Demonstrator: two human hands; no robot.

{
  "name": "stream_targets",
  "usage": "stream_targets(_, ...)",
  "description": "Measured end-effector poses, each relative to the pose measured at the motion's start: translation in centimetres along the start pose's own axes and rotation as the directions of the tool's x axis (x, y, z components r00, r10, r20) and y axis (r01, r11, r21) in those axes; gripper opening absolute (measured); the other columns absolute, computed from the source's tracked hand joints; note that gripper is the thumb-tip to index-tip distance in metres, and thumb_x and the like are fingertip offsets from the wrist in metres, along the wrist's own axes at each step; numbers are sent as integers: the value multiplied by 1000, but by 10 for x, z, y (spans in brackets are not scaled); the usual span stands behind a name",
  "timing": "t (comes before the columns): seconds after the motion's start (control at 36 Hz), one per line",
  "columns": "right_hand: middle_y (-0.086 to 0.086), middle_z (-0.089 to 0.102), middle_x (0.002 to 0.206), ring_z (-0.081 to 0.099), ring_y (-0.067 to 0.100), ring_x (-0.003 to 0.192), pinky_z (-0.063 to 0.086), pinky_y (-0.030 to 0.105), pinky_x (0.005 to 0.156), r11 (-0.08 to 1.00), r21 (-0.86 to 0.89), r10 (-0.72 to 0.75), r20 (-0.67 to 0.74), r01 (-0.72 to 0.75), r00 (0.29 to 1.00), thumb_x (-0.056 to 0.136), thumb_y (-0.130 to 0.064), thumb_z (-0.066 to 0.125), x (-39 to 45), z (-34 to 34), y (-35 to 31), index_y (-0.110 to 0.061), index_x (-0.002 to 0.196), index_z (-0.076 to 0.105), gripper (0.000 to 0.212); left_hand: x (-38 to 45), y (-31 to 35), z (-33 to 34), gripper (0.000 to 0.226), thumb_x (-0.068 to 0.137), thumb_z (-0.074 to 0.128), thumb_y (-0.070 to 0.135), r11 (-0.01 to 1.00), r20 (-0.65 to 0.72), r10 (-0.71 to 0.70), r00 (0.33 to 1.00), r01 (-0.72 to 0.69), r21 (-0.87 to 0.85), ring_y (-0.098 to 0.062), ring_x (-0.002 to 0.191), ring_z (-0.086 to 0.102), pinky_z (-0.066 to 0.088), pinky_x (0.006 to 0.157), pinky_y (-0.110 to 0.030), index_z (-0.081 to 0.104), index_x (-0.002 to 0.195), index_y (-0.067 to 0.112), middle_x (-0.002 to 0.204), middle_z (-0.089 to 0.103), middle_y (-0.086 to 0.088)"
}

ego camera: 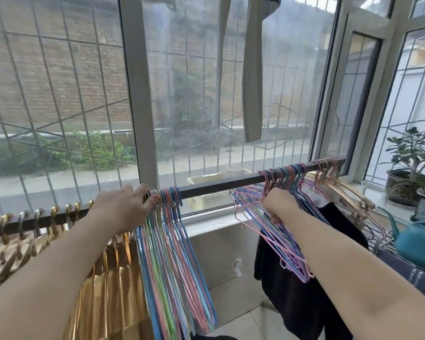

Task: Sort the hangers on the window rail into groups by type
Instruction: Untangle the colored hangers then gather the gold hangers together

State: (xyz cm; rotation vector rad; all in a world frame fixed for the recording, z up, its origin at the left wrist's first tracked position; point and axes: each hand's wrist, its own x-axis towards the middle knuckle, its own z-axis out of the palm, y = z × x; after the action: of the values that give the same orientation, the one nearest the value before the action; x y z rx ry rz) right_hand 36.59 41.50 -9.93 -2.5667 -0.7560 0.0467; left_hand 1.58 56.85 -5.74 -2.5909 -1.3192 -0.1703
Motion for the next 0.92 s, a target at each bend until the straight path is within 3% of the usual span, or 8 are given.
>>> stream_targets(0.14, 5, 71, 88, 69, 26, 79, 58, 35, 76, 986, -147, -92, -62, 82, 994, 99, -48, 52, 1, -10, -2, -12, 98, 70, 41, 1, 2, -5, 73, 99, 7, 71, 1000, 4, -6, 1000, 7, -8, -32, 132, 55, 50, 101, -47, 26, 155, 30, 152, 47, -9)
stream_targets(0.31, 13, 70, 109, 67, 34, 99, 51, 39, 79, 970, -178, -190, -112, 169, 975, 98, -26, 50, -10, -20, -22, -10, 106, 68, 25, 3, 0, -5, 73, 99, 6, 72, 1000, 11, 1, 1000, -1, -19, -32, 134, 54, 49, 103, -49, 26, 155, 30, 153, 46, -8)
stream_targets(0.44, 13, 69, 100, 62, 31, 89, 44, 35, 75, 951, -88, -303, -72, 296, 950, 98, -37, 49, -22, -27, -45, -11, 85, 59, 31, 4, -1, -2, 72, 98, 7, 73, 999, 7, 6, 1000, -6, -34, -32, 131, 55, 48, 103, -51, 29, 152, 30, 150, 49, -9)
stream_targets(0.56, 6, 64, 66, 65, 30, 74, 48, 34, 69, 916, 9, -401, 8, 400, 916, 96, -29, 50, -48, -29, -68, -10, 64, 57, 38, 2, 0, -3, 71, 99, 8, 72, 999, 5, 17, 1000, -16, -30, -32, 129, 56, 49, 102, -50, 31, 151, 30, 147, 51, -9)
stream_targets(0.64, 14, 75, 73, 73, 30, 71, 60, 38, 69, 889, 205, -447, 190, 410, 874, 95, -23, 51, -75, -13, -84, 2, 79, 70, 35, 1, -1, -2, 70, 99, 9, 72, 1000, 6, 13, 1000, -13, -28, -33, 127, 57, 49, 100, -50, 32, 150, 30, 145, 51, -8)
stream_targets(0.69, 18, 76, 88, 74, 33, 84, 59, 37, 67, 875, 263, -473, 292, 406, 831, 96, -24, 53, -93, 5, -92, 3, 90, 71, 33, 0, -2, -3, 69, 100, 9, 71, 1000, 8, 14, 1000, -13, -27, -33, 126, 57, 49, 100, -50, 33, 149, 29, 143, 52, -9)
stream_targets(0.81, 11, 62, 132, 60, 30, 118, 48, 35, 92, 851, 283, -525, 407, 443, 748, 102, -34, 53, -118, 35, -102, -6, 138, 56, 46, -1, -2, -3, 68, 101, 9, 69, 1000, 6, 15, 1000, -15, -14, -33, 123, 59, 50, 97, -49, 33, 150, 27, 140, 54, -9)
stream_targets(0.92, 10, 66, 98, 64, 21, 85, 54, 32, 75, 826, 510, -494, 453, 239, 742, 106, -25, 51, -128, 53, -103, -4, 133, 53, 33, -2, -1, -4, 68, 101, 10, 68, 1000, -1, 13, 1000, -13, -14, -33, 122, 59, 50, 95, -48, 34, 150, 27, 139, 54, -9)
